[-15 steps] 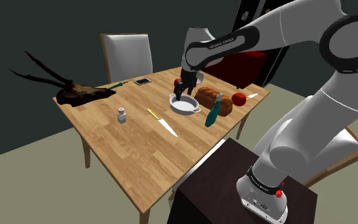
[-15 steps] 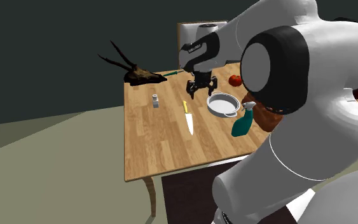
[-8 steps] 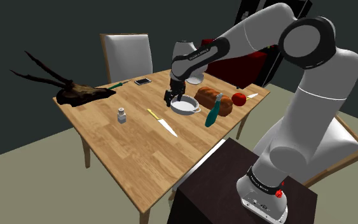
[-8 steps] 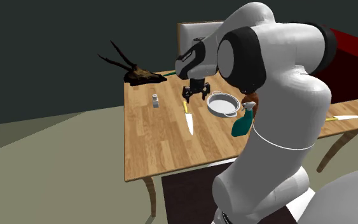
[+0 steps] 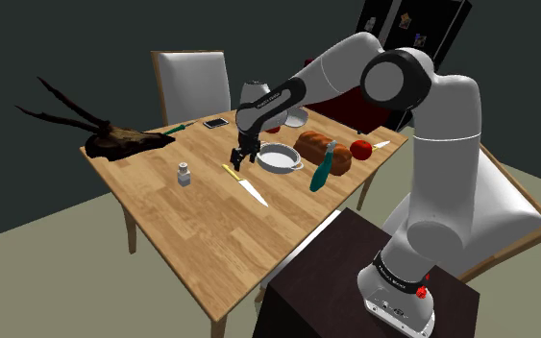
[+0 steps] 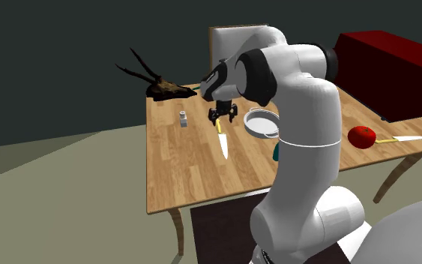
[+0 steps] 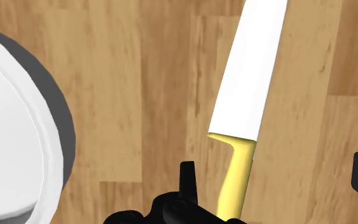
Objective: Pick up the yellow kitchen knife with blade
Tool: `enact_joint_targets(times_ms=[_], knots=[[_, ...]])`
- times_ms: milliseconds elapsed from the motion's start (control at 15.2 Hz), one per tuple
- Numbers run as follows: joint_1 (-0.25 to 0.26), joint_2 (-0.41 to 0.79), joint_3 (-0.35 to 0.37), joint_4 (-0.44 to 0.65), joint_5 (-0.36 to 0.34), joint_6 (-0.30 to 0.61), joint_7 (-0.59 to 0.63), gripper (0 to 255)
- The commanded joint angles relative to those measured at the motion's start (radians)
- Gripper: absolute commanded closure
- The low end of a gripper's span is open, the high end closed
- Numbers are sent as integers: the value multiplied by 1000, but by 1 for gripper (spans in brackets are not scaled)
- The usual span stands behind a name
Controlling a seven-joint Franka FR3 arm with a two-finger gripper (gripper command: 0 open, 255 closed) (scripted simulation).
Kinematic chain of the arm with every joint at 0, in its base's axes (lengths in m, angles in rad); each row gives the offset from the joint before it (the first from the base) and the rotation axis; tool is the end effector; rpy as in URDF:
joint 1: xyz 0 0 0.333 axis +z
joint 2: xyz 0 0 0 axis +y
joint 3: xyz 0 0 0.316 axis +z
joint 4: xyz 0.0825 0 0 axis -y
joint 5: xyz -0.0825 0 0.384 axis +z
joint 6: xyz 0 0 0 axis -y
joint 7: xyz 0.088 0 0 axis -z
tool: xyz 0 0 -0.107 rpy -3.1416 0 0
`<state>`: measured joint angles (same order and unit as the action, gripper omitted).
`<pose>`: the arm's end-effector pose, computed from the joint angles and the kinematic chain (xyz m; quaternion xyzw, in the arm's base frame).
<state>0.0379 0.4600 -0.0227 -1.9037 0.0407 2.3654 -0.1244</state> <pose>0.6306 0.0108 0.2571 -0.9984 -0.0564 -0.0015 0.0092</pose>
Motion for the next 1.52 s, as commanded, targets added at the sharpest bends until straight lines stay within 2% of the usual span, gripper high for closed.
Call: enact_joint_targets(times_ms=[0, 132, 726, 792, 1452], knots=[[-3, 75, 7, 70, 6, 1, -12, 0], [-4, 126, 12, 119, 8, 1, -18, 0], [-6, 200, 14, 125, 11, 68, -22, 0], [-5, 200, 14, 126, 11, 68, -22, 255], [-5, 189, 14, 124, 11, 59, -21, 255]])
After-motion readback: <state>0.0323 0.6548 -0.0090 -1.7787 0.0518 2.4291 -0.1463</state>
